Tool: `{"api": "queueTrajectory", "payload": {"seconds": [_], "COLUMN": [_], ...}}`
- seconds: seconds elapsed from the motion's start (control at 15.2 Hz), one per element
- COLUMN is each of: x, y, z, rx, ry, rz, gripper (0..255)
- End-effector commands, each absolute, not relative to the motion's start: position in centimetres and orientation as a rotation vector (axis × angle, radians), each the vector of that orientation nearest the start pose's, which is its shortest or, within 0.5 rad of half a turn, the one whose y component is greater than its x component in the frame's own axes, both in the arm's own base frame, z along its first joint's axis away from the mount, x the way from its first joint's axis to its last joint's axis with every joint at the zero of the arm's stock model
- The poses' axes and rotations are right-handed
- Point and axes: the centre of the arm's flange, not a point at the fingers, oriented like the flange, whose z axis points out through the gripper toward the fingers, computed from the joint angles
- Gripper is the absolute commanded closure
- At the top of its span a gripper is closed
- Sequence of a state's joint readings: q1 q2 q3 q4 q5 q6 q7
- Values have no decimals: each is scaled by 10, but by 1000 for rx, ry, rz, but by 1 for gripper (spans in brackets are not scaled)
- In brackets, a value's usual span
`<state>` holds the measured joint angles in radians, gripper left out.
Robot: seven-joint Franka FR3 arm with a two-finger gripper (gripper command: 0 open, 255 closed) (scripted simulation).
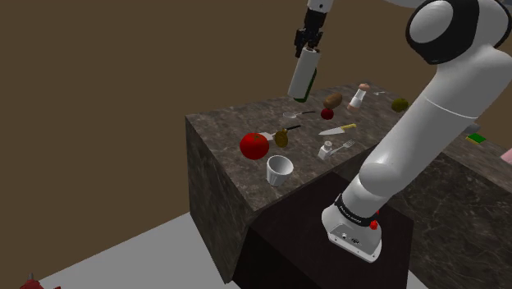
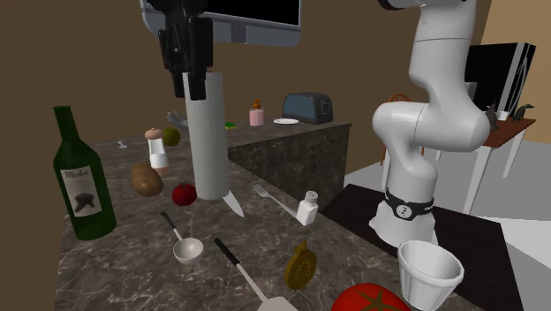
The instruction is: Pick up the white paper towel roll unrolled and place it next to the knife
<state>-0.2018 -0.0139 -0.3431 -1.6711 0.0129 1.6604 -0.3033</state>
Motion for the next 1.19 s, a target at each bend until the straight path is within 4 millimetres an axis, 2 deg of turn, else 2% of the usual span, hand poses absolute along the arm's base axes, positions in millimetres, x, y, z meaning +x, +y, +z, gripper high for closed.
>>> {"api": "queueTrajectory", "payload": {"seconds": [0.0,0.86,1.12], "x": [454,336,336], "y": [-301,-382,-382], "z": [603,690,669], "rx": [-3103,-3103,-3103], "ry": [377,377,377], "rz": [-13,-13,-13], "gripper": [255,255,255]}}
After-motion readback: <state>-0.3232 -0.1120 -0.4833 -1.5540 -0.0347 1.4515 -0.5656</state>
